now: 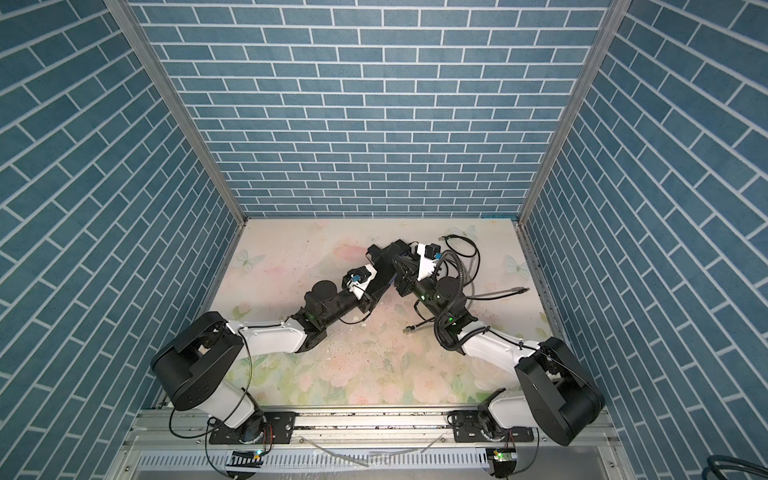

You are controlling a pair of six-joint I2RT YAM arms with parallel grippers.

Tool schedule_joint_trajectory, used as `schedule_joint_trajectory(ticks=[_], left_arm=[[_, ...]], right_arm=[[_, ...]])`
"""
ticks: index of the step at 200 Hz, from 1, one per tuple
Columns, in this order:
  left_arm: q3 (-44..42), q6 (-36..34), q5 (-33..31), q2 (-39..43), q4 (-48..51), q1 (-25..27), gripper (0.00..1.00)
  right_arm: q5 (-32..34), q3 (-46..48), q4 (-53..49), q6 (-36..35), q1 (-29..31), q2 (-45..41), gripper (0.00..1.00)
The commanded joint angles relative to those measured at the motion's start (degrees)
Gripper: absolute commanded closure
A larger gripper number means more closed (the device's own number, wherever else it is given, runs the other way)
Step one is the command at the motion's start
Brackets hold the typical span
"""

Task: Insert the plug into the switch port
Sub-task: 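Push the barrel plug into the switch's port with right while left holds switch, then lower the small switch onto the table with left while right releases the plug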

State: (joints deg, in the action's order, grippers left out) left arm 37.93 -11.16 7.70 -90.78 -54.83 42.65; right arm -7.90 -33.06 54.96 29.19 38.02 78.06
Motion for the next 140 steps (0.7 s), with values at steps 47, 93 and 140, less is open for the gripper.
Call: schedule_joint_trajectory(ticks=[47, 93, 140], left_arm=[[8.5, -2.4, 3.7, 7.1, -25.8, 1.6, 0.56], [-3.3, 1.5, -4.5, 6.5, -25.1, 1.6, 0.52], [-11.5, 9.8, -13.4, 12.3, -8.6, 2.2, 0.52]], right_arm=[[-10.7, 1.9, -26.0, 0.6, 5.5, 6.6, 1.0], [-5.7, -0.5, -31.9, -1.0, 5.5, 4.6, 0.94], [-3.0, -3.3, -36.4, -2.8, 5.3, 5.1, 0.88]])
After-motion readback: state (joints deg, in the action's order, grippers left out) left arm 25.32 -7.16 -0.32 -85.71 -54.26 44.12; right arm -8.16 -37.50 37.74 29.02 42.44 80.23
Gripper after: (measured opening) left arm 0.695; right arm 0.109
